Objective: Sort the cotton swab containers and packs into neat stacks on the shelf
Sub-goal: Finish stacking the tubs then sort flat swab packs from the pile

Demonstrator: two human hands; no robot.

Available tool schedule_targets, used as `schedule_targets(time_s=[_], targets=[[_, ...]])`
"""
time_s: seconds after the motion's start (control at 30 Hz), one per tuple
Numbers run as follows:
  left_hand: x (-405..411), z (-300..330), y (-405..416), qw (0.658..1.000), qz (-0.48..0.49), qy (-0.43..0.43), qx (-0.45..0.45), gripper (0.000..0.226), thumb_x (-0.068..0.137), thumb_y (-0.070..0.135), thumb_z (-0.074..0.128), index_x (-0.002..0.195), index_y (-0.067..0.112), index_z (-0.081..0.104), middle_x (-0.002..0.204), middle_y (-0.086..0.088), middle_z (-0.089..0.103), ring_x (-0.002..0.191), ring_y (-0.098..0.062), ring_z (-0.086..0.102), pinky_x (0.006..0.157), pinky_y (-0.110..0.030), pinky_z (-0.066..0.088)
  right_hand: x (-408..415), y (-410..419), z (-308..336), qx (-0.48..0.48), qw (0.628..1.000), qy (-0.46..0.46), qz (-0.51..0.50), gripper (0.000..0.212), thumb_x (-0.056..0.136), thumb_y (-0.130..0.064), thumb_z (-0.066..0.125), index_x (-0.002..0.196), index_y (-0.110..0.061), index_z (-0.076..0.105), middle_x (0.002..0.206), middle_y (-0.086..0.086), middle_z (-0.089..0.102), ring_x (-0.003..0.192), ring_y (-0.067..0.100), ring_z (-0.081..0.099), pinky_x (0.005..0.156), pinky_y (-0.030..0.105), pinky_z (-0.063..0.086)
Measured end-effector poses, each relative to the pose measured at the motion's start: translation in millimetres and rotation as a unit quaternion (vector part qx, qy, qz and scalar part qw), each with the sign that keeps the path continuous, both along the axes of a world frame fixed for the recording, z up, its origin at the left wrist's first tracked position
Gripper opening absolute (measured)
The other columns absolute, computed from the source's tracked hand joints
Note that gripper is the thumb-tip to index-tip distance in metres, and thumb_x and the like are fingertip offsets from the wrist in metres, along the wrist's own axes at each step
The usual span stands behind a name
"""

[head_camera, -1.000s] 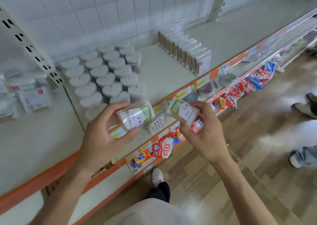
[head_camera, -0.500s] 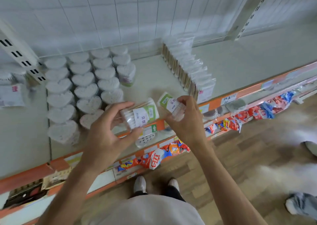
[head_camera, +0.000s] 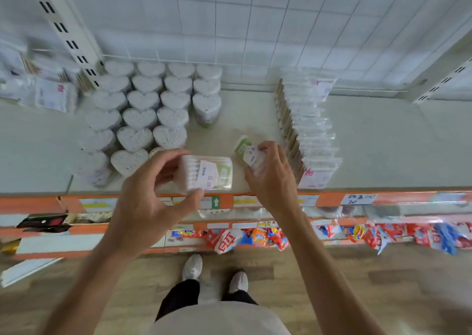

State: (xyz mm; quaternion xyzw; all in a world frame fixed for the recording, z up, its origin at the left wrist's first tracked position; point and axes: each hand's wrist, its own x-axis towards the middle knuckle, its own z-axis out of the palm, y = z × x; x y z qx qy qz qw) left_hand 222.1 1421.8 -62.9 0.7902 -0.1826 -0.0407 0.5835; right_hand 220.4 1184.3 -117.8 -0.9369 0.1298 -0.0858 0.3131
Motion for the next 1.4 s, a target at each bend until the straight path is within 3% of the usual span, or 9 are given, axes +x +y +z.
schedule_targets(time_s=[0.1, 0.2, 0.33, 0.5, 0.7, 0.8, 0.87, 1.03, 1.4], targets=[[-5, 6, -5, 0.999, 0.016, -0.033, 0.028, 0.062, 0.075, 0.031, 0.08, 0.131, 0.014, 0.059, 0.118, 0.003, 0.063, 0.115, -0.021, 0.063, 0.097, -0.029, 0.053, -23, -3, 31, -0.011, 0.997, -0.014, 0.077, 0.058, 0.082, -0.027, 0.077, 0.133, -0.015, 0.051, 0.144, 0.003, 0.046, 0.13, 0.021, 0.046, 0.105, 0.023, 0.035], [-5, 19, -9, 0.993, 0.007, -0.075, 0.093, 0.066, 0.073, 0.024, 0.081, 0.134, 0.014, 0.059, 0.114, 0.004, 0.061, 0.112, -0.017, 0.061, 0.098, -0.025, 0.051, -46, 1, 72, 0.034, 0.984, -0.029, 0.173, 0.062, 0.085, -0.027, 0.077, 0.139, -0.021, 0.047, 0.137, -0.007, 0.053, 0.12, 0.006, 0.049, 0.095, 0.005, 0.03], [4, 35, -20, 0.981, -0.038, -0.104, 0.157, 0.062, 0.072, 0.022, 0.089, 0.128, 0.018, 0.061, 0.115, 0.012, 0.064, 0.111, 0.003, 0.059, 0.095, -0.013, 0.047, -41, 8, 87, 0.033, 0.966, -0.022, 0.255, 0.075, 0.085, -0.029, 0.077, 0.148, -0.032, 0.036, 0.138, -0.011, 0.053, 0.117, 0.005, 0.053, 0.093, 0.017, 0.042], [15, 46, -23, 0.979, -0.04, -0.113, 0.165, 0.054, 0.072, 0.028, 0.085, 0.121, 0.023, 0.062, 0.114, 0.02, 0.065, 0.112, 0.005, 0.059, 0.093, -0.008, 0.045, -28, 15, 86, 0.014, 0.966, -0.077, 0.247, 0.065, 0.083, -0.034, 0.076, 0.14, -0.033, 0.045, 0.122, -0.012, 0.061, 0.104, 0.012, 0.062, 0.08, 0.039, 0.055], [21, 40, -16, 0.974, -0.029, -0.137, 0.179, 0.06, 0.072, 0.035, 0.088, 0.125, 0.021, 0.063, 0.119, 0.015, 0.066, 0.113, 0.004, 0.059, 0.095, -0.018, 0.049, -21, 29, 73, 0.017, 0.971, -0.109, 0.212, 0.06, 0.079, -0.032, 0.08, 0.132, -0.024, 0.052, 0.118, -0.009, 0.057, 0.103, 0.016, 0.061, 0.078, 0.04, 0.057], [31, 38, -4, 0.977, -0.012, -0.134, 0.165, 0.067, 0.075, 0.051, 0.079, 0.132, 0.022, 0.059, 0.131, 0.015, 0.061, 0.123, 0.0, 0.056, 0.102, -0.025, 0.049, 0, 31, 64, 0.057, 0.975, -0.1, 0.189, 0.059, 0.078, -0.031, 0.079, 0.128, -0.024, 0.049, 0.11, -0.008, 0.058, 0.095, 0.012, 0.062, 0.078, 0.039, 0.058], [39, 38, 7, 0.975, 0.016, -0.14, 0.172, 0.062, 0.08, 0.048, 0.076, 0.133, 0.023, 0.059, 0.135, 0.016, 0.06, 0.125, 0.002, 0.054, 0.105, -0.031, 0.049, 22, 29, 55, 0.054, 0.981, -0.098, 0.157, 0.063, 0.079, -0.03, 0.078, 0.132, -0.026, 0.045, 0.111, -0.005, 0.059, 0.092, 0.014, 0.063, 0.076, 0.041, 0.059], [46, 35, 21, 0.975, 0.051, -0.12, 0.179, 0.05, 0.087, 0.033, 0.077, 0.132, 0.032, 0.058, 0.127, 0.038, 0.052, 0.114, 0.028, 0.043, 0.096, -0.001, 0.036, 72, 29, 28, 0.032, 0.986, -0.076, 0.145, 0.062, 0.078, -0.032, 0.079, 0.126, -0.021, 0.042, 0.109, 0.006, 0.061, 0.09, 0.026, 0.063, 0.075, 0.046, 0.057], [42, 13, 37, 0.975, 0.04, -0.102, 0.192, 0.049, 0.088, 0.022, 0.075, 0.134, 0.024, 0.058, 0.131, 0.029, 0.054, 0.118, 0.028, 0.041, 0.095, 0.002, 0.029, 90, 41, 7, -0.016, 0.991, -0.051, 0.124, 0.06, 0.078, -0.036, 0.08, 0.122, -0.021, 0.041, 0.11, 0.004, 0.065, 0.095, 0.029, 0.065, 0.074, 0.044, 0.055]])
